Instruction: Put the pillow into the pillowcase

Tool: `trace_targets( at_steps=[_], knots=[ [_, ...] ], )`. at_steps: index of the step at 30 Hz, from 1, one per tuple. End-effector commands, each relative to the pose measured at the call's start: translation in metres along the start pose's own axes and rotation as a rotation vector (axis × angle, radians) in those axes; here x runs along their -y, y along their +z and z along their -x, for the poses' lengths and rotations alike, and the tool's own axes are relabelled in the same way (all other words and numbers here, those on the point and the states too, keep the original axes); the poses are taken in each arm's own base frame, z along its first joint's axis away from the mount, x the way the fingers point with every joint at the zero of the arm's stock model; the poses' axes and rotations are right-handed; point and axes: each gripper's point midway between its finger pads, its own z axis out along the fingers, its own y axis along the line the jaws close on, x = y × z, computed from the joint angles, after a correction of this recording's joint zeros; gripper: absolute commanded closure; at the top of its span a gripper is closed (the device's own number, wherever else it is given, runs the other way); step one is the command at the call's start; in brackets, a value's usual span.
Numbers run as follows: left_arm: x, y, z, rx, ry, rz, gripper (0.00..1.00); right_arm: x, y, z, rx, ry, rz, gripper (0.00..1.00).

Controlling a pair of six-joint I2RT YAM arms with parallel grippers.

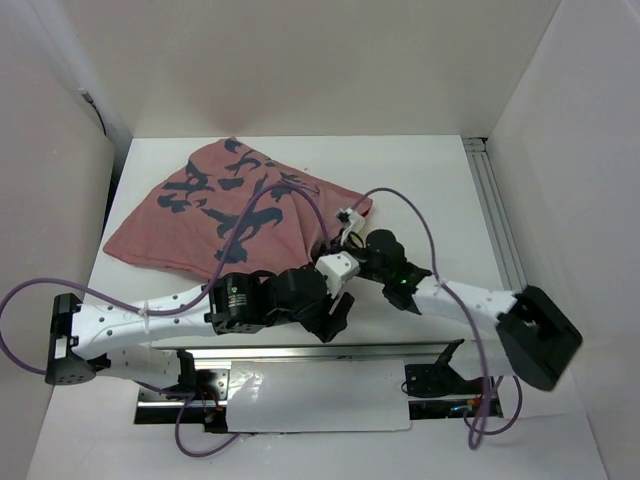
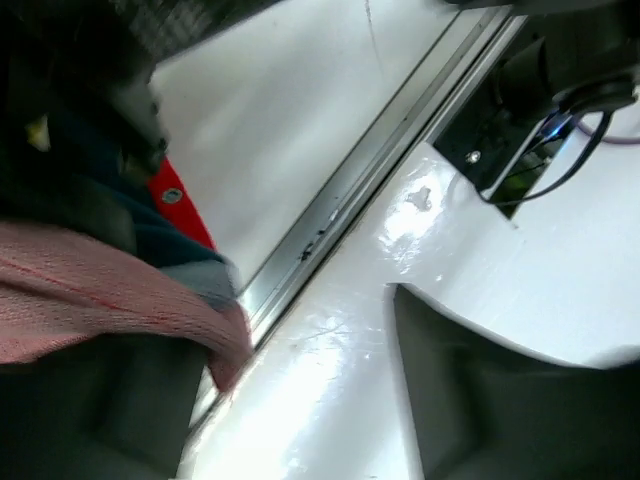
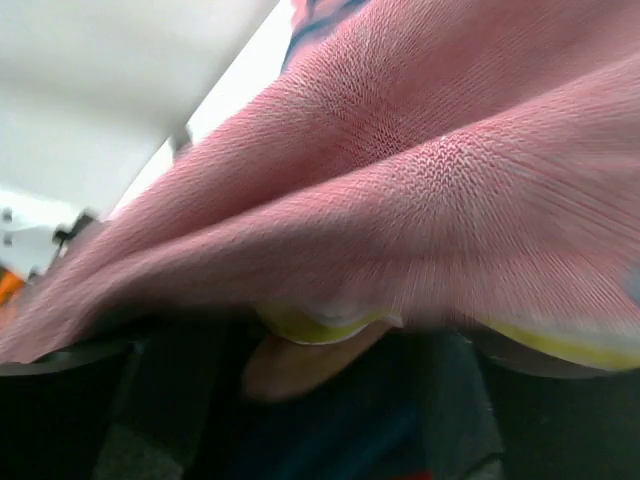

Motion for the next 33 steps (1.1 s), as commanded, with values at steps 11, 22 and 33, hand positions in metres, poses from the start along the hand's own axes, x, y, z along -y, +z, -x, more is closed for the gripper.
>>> trace_targets(
  at_steps=[11,22,33],
  knots=[
    [-0.026,0.009,0.076,0.128,-0.005,0.265,0.06,0.136,-0.139,0.003,0.091,0.203,-0.934,0.17],
    [-0.169,0.141,0.137,-0.021,0.052,0.63,0.01,0.169,-0.184,0.021,0.227,0.404,-0.973,0.2],
    [-0.238,0.194,0.121,-0.122,0.168,0.707,0.18,0.16,-0.19,0.03,0.229,0.318,-0.824,0.25]
  ],
)
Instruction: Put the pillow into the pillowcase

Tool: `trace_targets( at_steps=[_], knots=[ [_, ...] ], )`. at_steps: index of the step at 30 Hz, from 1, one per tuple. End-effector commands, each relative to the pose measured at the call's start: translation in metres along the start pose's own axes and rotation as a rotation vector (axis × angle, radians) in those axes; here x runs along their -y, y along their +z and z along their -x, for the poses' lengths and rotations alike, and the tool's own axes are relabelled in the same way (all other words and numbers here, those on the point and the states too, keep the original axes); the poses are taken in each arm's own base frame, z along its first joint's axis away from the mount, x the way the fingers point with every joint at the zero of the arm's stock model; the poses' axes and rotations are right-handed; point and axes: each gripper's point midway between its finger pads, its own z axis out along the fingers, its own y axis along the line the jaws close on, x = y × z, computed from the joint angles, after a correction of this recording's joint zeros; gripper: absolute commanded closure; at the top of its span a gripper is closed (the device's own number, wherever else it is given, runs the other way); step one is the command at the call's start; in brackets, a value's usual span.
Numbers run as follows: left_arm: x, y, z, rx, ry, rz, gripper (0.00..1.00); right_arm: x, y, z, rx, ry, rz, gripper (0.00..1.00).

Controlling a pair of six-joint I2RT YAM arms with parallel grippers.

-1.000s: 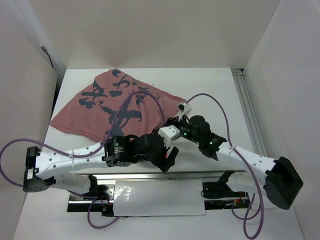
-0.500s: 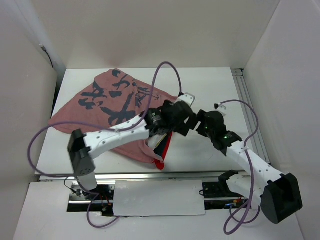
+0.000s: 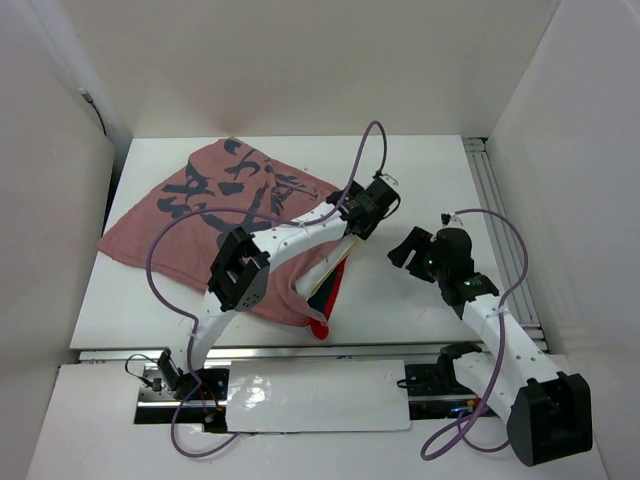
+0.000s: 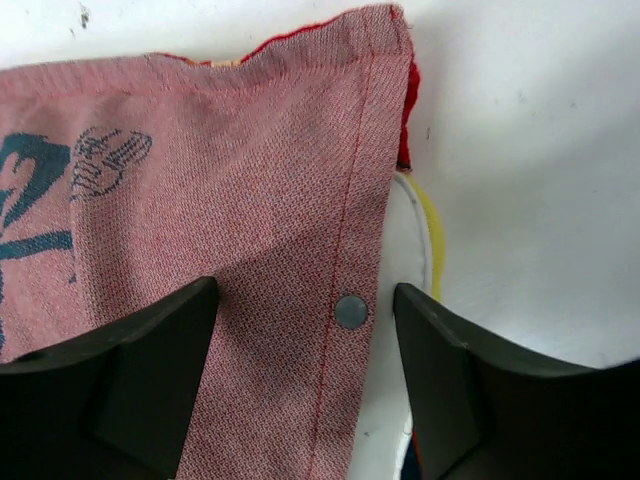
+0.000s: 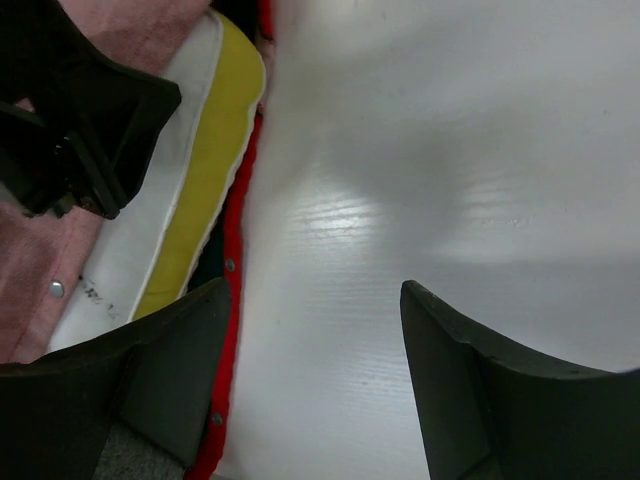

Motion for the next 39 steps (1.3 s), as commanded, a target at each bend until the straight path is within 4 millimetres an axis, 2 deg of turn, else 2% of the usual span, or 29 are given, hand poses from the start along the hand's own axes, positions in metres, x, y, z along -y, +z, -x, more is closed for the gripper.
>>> trace_targets(
  at_steps=[1,2,4,5,6,8,10,13,14,16,17,18,19,21,22,23,24,25,28,29,30,31,32,34,35,36,39],
  knots=[
    [-0.024,0.002,0.006,0.021,0.024,-0.003,0.23,-0.018,-0.008,0.021,0.067,-0.053,0.089,0.25],
    [-0.023,-0.002,0.009,0.031,-0.003,-0.018,0.35,-0.014,-0.008,0.023,0.074,-0.07,0.082,0.25],
    [-0.03,-0.004,0.013,0.038,-0.034,-0.012,0.41,-0.019,-0.008,0.025,0.065,-0.082,0.108,0.25],
    [-0.031,-0.006,0.015,0.041,-0.044,-0.04,0.45,-0.016,-0.003,0.019,0.034,-0.09,0.103,0.25],
    [-0.033,-0.004,0.015,0.036,-0.061,-0.05,0.52,-0.022,-0.002,0.018,0.025,-0.094,0.137,0.26],
    [-0.027,-0.006,0.018,0.042,-0.065,-0.089,0.62,-0.026,0.002,0.014,0.001,-0.094,0.161,0.27],
    [-0.03,-0.01,0.025,0.058,-0.08,-0.112,0.68,-0.033,0.008,0.01,-0.022,-0.094,0.194,0.28],
    [-0.029,-0.016,0.032,0.075,-0.088,-0.134,0.68,-0.036,0.017,0.003,-0.049,-0.096,0.203,0.28],
    [-0.032,-0.021,0.036,0.086,-0.084,-0.135,0.63,-0.045,0.018,0.004,-0.046,-0.109,0.224,0.28],
    [-0.03,-0.03,0.039,0.099,-0.078,-0.174,0.5,-0.044,0.024,0.005,-0.047,-0.111,0.208,0.28],
    [-0.026,-0.031,0.041,0.106,-0.081,-0.195,0.46,-0.051,0.025,0.006,-0.045,-0.121,0.224,0.28],
    [-0.029,-0.034,0.045,0.114,-0.091,-0.221,0.46,-0.055,0.025,0.006,-0.05,-0.127,0.231,0.28],
    [-0.033,-0.03,0.041,0.101,-0.105,-0.215,0.47,-0.054,0.027,0.005,-0.057,-0.125,0.226,0.28],
    [-0.037,-0.028,0.04,0.098,-0.111,-0.208,0.61,-0.059,0.029,0.004,-0.06,-0.124,0.237,0.28],
    [-0.037,-0.026,0.037,0.09,-0.108,-0.208,0.86,-0.059,0.031,0.004,-0.06,-0.124,0.237,0.28],
    [-0.037,-0.026,0.037,0.09,-0.108,-0.208,0.98,-0.061,0.033,0.004,-0.055,-0.129,0.239,0.28],
    [-0.042,-0.022,0.033,0.078,-0.12,-0.193,1.0,-0.063,0.033,0.006,-0.049,-0.118,0.244,0.28],
    [-0.041,-0.025,0.033,0.079,-0.121,-0.202,1.0,-0.063,0.038,0.001,-0.065,-0.113,0.244,0.28],
    [-0.043,-0.029,0.036,0.088,-0.124,-0.202,1.0,-0.072,0.042,0.005,-0.047,-0.113,0.27,0.28],
    [-0.044,-0.035,0.045,0.118,-0.135,-0.215,1.0,-0.078,0.047,0.009,-0.04,-0.103,0.289,0.26],
    [-0.043,-0.036,0.045,0.118,-0.134,-0.225,1.0,-0.086,0.049,0.01,-0.039,-0.112,0.313,0.26],
    [-0.04,-0.05,0.056,0.157,-0.129,-0.252,1.0,-0.091,0.053,0.008,-0.044,-0.109,0.325,0.25],
    [-0.042,-0.056,0.067,0.194,-0.132,-0.262,1.0,-0.088,0.064,0.004,-0.065,-0.096,0.309,0.25],
    [-0.036,-0.073,0.08,0.245,-0.125,-0.279,1.0,-0.106,0.081,0.014,-0.041,-0.068,0.358,0.25],
    [-0.038,-0.076,0.083,0.255,-0.129,-0.279,1.0,-0.1,0.087,0.008,-0.065,-0.051,0.339,0.25],
    [-0.038,-0.076,0.083,0.255,-0.129,-0.279,1.0,-0.117,0.089,0.011,-0.06,-0.058,0.405,0.25],
    [-0.042,-0.079,0.09,0.272,-0.137,-0.269,1.0,-0.13,0.106,0.009,-0.071,-0.065,0.454,0.31]
  ],
)
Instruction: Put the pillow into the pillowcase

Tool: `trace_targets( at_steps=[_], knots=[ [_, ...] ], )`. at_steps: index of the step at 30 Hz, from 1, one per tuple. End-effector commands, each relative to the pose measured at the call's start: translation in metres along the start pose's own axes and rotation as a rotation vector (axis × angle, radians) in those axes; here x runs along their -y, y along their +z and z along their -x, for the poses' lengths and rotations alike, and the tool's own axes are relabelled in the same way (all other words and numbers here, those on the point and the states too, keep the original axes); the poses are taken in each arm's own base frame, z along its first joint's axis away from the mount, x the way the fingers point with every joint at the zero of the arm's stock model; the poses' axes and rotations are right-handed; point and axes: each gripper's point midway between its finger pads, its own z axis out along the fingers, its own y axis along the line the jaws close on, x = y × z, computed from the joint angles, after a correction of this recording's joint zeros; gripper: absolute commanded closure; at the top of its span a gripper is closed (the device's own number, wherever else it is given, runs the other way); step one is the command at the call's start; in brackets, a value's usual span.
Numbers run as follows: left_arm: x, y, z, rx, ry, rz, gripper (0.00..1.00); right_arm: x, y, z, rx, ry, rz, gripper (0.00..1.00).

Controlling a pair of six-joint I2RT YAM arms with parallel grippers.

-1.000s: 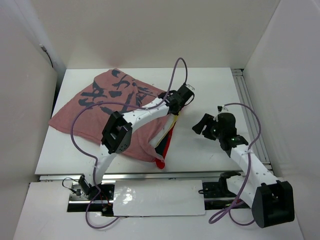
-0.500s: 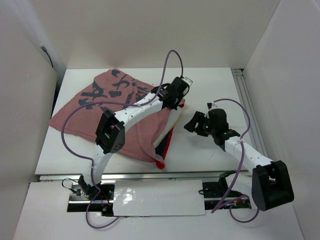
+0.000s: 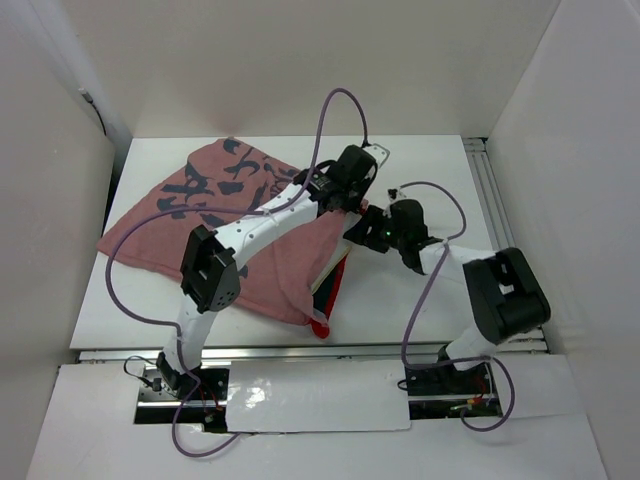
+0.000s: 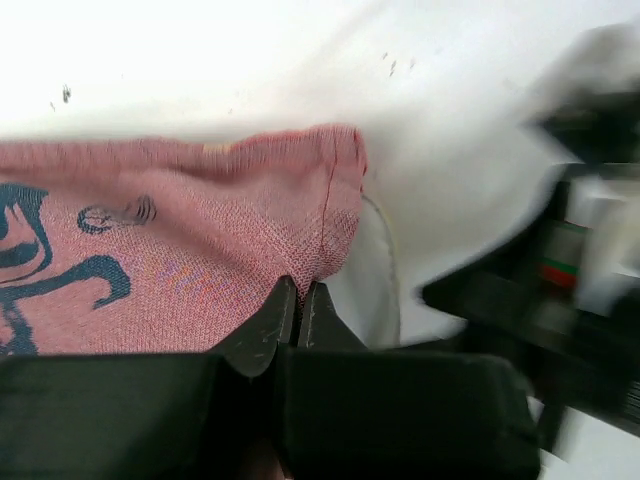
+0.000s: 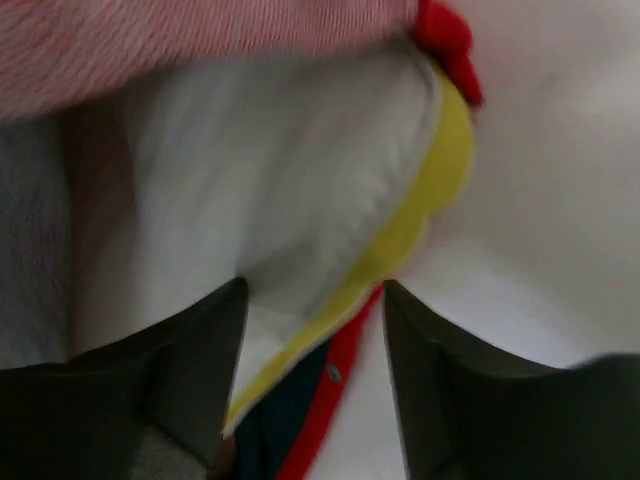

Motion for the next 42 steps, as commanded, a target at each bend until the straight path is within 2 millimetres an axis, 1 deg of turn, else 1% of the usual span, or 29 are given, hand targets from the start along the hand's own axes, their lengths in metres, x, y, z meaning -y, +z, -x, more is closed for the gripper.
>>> trace_targets(
  at_steps=[1,3,4,7,8,9,10,11,12,14,15,16,17,18,21,22,24,25,26,28,30,31,33,35,36,37,38,40,42],
  knots=[
    [0.0,-0.034,0.05,0.15,-0.011,-0.026,1.0,-0.058,0.021,0.032,0.089,-0.074,0.196,0.39],
    [0.004,-0.039,0.053,0.159,-0.008,-0.034,1.0,-0.054,0.041,0.016,0.008,-0.075,0.204,0.48],
    [0.005,-0.039,0.053,0.159,-0.021,-0.035,1.0,-0.067,0.047,0.025,0.008,-0.089,0.248,0.69],
    [0.007,-0.053,0.069,0.199,-0.039,-0.062,1.0,-0.108,0.05,0.018,-0.019,-0.12,0.474,1.0],
    [0.016,-0.058,0.074,0.212,-0.034,-0.095,1.0,-0.123,0.044,0.018,0.003,-0.144,0.542,1.0],
    [0.022,-0.066,0.085,0.241,-0.047,-0.108,1.0,-0.15,0.033,0.032,0.094,-0.218,0.655,1.0],
    [0.028,-0.073,0.091,0.261,-0.046,-0.126,1.0,-0.162,0.028,0.022,0.12,-0.28,0.709,1.0],
    [0.042,-0.081,0.094,0.269,-0.032,-0.156,1.0,-0.172,0.022,0.025,0.185,-0.323,0.746,1.0],
    [0.049,-0.098,0.107,0.31,-0.045,-0.177,1.0,-0.193,0.005,0.037,0.306,-0.381,0.84,1.0],
    [0.073,-0.12,0.117,0.356,-0.013,-0.222,1.0,-0.208,-0.012,0.04,0.392,-0.394,0.952,1.0],
    [0.064,-0.134,0.126,0.393,-0.03,-0.163,1.0,-0.202,-0.011,0.04,0.397,-0.32,0.982,1.0],
    [0.066,-0.144,0.132,0.415,-0.011,-0.168,1.0,-0.212,-0.025,0.056,0.476,-0.342,1.07,1.0],
    [0.072,-0.153,0.134,0.43,0.017,-0.198,1.0,-0.214,-0.023,0.058,0.472,-0.351,1.109,1.0],
    [0.071,-0.173,0.145,0.482,0.015,-0.191,1.0,-0.201,-0.005,0.05,0.402,-0.293,1.115,1.0],
    [0.065,-0.166,0.138,0.463,0.05,-0.126,1.0,-0.208,0.007,0.054,0.401,-0.332,1.166,0.99],
    [0.069,-0.163,0.135,0.441,0.062,-0.14,1.0,-0.196,0.033,0.056,0.376,-0.311,1.067,0.99],
    [0.078,-0.159,0.124,0.393,0.08,-0.187,1.0,-0.186,0.064,0.057,0.362,-0.332,0.945,0.99],
    [0.087,-0.149,0.112,0.359,0.087,-0.221,1.0,-0.168,0.098,0.052,0.338,-0.359,0.79,0.98],
    [0.088,-0.144,0.109,0.356,0.088,-0.221,1.0,-0.168,0.111,0.044,0.318,-0.391,0.741,0.96],
    [0.093,-0.146,0.111,0.365,0.089,-0.246,1.0,-0.168,0.127,0.05,0.317,-0.43,0.675,0.9],
    [0.092,-0.127,0.106,0.336,0.08,-0.235,1.0,-0.162,0.129,0.044,0.306,-0.401,0.637,0.84],
    [0.085,-0.123,0.108,0.328,0.053,-0.236,1.0,-0.162,0.119,0.055,0.326,-0.367,0.627,0.75],
    [0.079,-0.116,0.109,0.322,0.032,-0.24,1.0,-0.132,0.114,0.059,0.304,-0.306,0.55,0.67],
    [0.067,-0.099,0.105,0.293,-0.008,-0.232,0.99,-0.122,0.102,0.065,0.262,-0.226,0.51,0.6],
    [0.062,-0.093,0.103,0.282,-0.022,-0.222,0.96,-0.103,0.1,0.057,0.196,-0.191,0.462,0.48],
    [0.053,-0.088,0.105,0.281,-0.032,-0.229,0.95,-0.089,0.097,0.039,0.142,-0.155,0.417,0.48],
    [0.051,-0.079,0.101,0.263,-0.049,-0.23,0.95,-0.087,0.085,0.042,0.129,-0.137,0.405,0.48],
    [0.046,-0.07,0.102,0.259,-0.074,-0.234,0.95,-0.061,0.073,0.026,0.058,-0.085,0.314,0.36],
    [0.047,-0.054,0.098,0.244,-0.098,-0.247,0.95,-0.054,0.048,0.037,0.075,-0.084,0.231,0.26]
  ],
)
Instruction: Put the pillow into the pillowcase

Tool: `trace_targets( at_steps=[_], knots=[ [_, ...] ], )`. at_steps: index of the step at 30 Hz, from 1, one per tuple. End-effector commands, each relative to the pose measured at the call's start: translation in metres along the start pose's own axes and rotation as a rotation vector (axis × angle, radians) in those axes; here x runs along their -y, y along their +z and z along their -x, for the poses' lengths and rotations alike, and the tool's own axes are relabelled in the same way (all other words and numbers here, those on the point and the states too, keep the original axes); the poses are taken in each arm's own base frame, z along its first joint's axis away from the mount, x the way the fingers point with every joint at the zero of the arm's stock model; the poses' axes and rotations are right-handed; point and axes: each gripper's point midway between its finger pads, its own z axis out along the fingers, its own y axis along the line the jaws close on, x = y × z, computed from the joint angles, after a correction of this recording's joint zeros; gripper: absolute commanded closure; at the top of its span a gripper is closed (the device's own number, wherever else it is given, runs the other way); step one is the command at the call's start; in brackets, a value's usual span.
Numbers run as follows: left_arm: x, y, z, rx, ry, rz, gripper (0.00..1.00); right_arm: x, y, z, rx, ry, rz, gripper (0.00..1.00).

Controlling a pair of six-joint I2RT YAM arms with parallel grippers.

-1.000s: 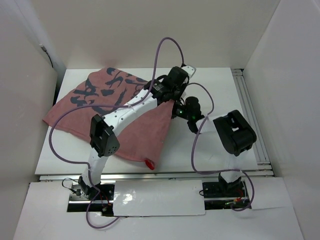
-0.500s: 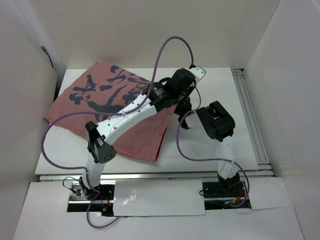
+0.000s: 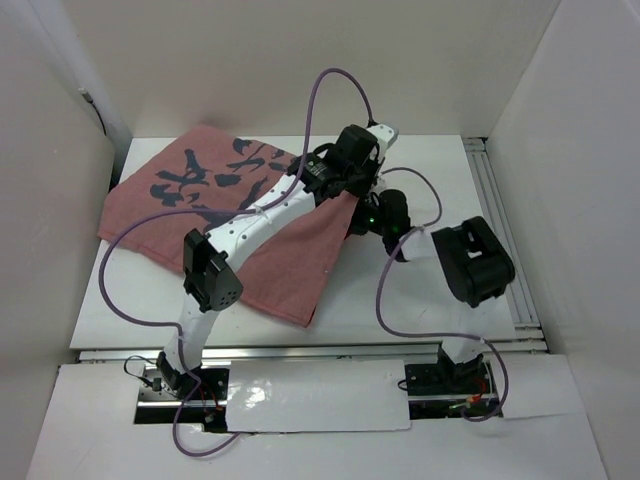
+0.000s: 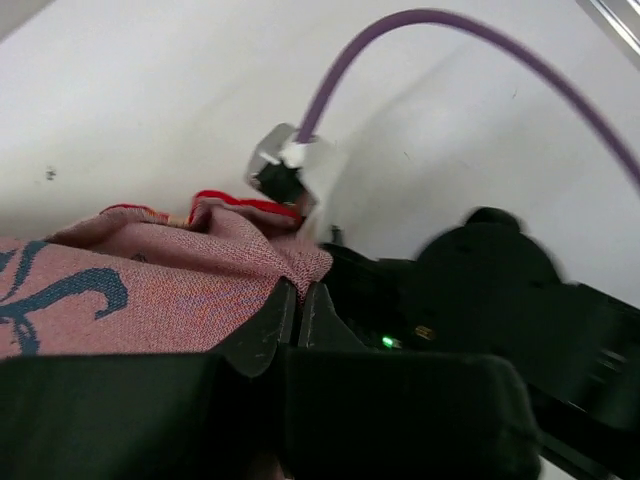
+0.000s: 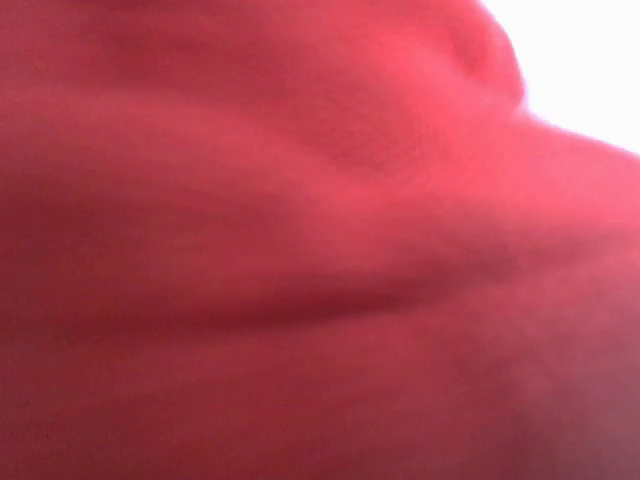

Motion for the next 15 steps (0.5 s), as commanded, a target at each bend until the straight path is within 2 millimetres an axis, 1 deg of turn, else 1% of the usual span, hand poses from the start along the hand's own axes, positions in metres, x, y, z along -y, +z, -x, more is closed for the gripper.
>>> trace_targets(
  at_steps=[1,2,4,5,6,7,8,9,10,11,12,13,14,15],
  knots=[
    [0.023,0.005,0.03,0.099,-0.071,-0.117,0.95,-0.002,-0.036,0.007,-0.02,0.028,-0.124,0.25],
    [0.025,0.005,0.033,0.111,-0.072,-0.129,0.95,-0.01,-0.047,0.018,0.002,0.01,-0.12,0.2],
    [0.028,0.015,0.027,0.098,-0.07,-0.137,0.93,-0.002,-0.064,0.012,-0.001,0.005,-0.174,0.18],
    [0.028,0.015,0.027,0.098,-0.07,-0.137,0.92,-0.008,-0.075,0.023,0.027,-0.011,-0.177,0.12],
    [0.036,0.019,0.021,0.084,-0.064,-0.157,0.82,-0.004,-0.081,0.024,0.044,-0.006,-0.22,0.09],
    [0.04,0.018,0.021,0.081,-0.062,-0.178,0.66,0.004,-0.095,0.017,0.024,0.01,-0.278,0.08],
    [0.04,0.018,0.021,0.081,-0.062,-0.178,0.41,0.015,-0.1,0.007,0.0,0.03,-0.33,0.08],
    [0.041,0.018,0.021,0.08,-0.062,-0.187,0.13,0.016,-0.111,0.011,0.021,0.044,-0.362,0.08],
    [0.041,0.016,0.021,0.08,-0.062,-0.188,0.0,0.029,-0.123,-0.001,0.0,0.077,-0.443,0.07],
    [0.041,0.018,0.015,0.067,-0.061,-0.186,0.0,0.043,-0.137,-0.008,-0.005,0.113,-0.513,0.06],
    [0.031,0.009,0.017,0.069,-0.076,-0.159,0.0,0.044,-0.146,-0.01,-0.004,0.135,-0.557,0.06],
    [0.03,0.003,0.019,0.073,-0.076,-0.159,0.0,0.063,-0.167,-0.027,-0.05,0.176,-0.67,0.06],
    [0.02,-0.001,0.02,0.076,-0.082,-0.136,0.0,0.072,-0.18,-0.03,-0.06,0.2,-0.725,0.06],
    [0.01,-0.017,0.029,0.101,-0.102,-0.12,0.0,0.077,-0.191,-0.037,-0.072,0.227,-0.767,0.06]
  ],
)
